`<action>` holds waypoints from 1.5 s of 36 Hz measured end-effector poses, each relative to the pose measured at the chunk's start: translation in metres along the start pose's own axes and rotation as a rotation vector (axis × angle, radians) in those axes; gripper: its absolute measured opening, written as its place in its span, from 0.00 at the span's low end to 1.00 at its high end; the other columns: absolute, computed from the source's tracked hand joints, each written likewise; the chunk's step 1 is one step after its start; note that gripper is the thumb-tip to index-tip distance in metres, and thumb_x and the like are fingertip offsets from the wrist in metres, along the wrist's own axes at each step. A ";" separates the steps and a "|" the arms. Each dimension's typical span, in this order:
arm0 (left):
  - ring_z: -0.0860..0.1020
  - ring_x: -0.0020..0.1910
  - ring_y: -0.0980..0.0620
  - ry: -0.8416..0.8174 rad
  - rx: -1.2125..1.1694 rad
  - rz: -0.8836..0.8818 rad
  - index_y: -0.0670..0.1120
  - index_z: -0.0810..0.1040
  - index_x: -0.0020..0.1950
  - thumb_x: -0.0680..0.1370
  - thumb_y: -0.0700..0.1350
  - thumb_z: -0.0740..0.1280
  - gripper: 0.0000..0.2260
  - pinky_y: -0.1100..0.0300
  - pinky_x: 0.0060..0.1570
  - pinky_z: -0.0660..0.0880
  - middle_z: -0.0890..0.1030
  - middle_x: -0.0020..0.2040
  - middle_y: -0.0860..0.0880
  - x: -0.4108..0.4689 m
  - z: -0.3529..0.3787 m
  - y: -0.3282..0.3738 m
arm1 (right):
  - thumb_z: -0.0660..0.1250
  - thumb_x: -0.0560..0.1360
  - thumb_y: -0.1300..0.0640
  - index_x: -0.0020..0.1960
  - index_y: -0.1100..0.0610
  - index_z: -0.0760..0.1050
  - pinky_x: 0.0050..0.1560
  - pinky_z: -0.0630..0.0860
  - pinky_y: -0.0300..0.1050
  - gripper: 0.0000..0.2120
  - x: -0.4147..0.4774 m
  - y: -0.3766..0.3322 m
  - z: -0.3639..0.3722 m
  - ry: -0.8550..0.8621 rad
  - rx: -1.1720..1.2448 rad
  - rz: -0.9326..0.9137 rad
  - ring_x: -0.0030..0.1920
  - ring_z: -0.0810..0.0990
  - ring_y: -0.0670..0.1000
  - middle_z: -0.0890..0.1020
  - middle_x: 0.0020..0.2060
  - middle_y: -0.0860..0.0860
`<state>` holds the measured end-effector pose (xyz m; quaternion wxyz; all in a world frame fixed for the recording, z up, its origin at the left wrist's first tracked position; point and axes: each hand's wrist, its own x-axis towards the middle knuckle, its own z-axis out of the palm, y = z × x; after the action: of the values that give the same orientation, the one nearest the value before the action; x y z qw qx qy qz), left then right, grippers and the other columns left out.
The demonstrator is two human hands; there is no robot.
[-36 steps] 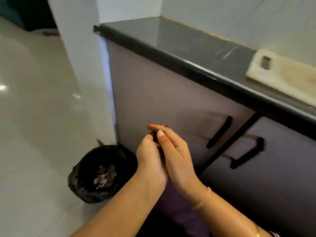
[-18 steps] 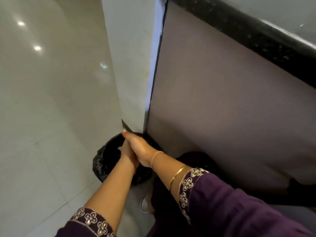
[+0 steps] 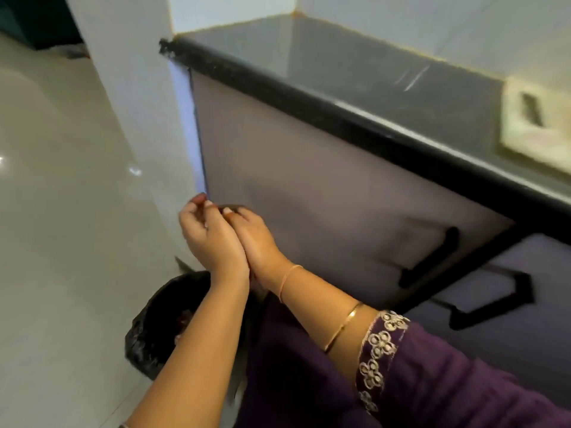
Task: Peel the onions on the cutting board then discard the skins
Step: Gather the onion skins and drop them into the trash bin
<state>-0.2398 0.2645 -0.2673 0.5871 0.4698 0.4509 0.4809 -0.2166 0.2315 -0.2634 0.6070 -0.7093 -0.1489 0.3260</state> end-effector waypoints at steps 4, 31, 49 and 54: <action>0.75 0.42 0.66 -0.147 -0.236 0.197 0.44 0.72 0.56 0.80 0.37 0.58 0.07 0.69 0.43 0.71 0.76 0.47 0.56 -0.064 0.015 0.054 | 0.57 0.81 0.61 0.58 0.62 0.77 0.60 0.76 0.53 0.12 -0.060 -0.042 -0.049 0.093 0.000 -0.313 0.56 0.80 0.56 0.82 0.53 0.57; 0.74 0.59 0.49 -1.521 0.452 0.934 0.48 0.73 0.63 0.78 0.48 0.66 0.14 0.54 0.59 0.71 0.73 0.62 0.48 -0.387 0.257 0.180 | 0.66 0.75 0.54 0.62 0.50 0.70 0.67 0.67 0.57 0.16 -0.317 -0.150 -0.491 1.078 -0.682 -0.140 0.66 0.68 0.59 0.69 0.64 0.58; 0.74 0.56 0.49 -1.807 0.575 1.216 0.49 0.75 0.63 0.69 0.49 0.75 0.24 0.62 0.54 0.71 0.72 0.55 0.46 -0.480 0.317 0.139 | 0.69 0.74 0.45 0.70 0.55 0.60 0.63 0.71 0.51 0.32 -0.334 -0.105 -0.552 0.952 -0.749 0.202 0.59 0.71 0.59 0.58 0.60 0.55; 0.75 0.53 0.48 -1.745 0.525 1.278 0.47 0.76 0.61 0.72 0.48 0.71 0.18 0.64 0.46 0.67 0.73 0.53 0.47 -0.484 0.312 0.135 | 0.68 0.75 0.48 0.64 0.55 0.63 0.54 0.70 0.44 0.23 -0.335 -0.104 -0.551 0.984 -0.714 0.149 0.51 0.71 0.53 0.59 0.56 0.54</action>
<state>-0.0159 -0.2374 -0.0490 0.2296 0.9024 -0.3536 0.0893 -0.0921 -0.3698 -0.0416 0.3047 -0.9448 0.0989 -0.0683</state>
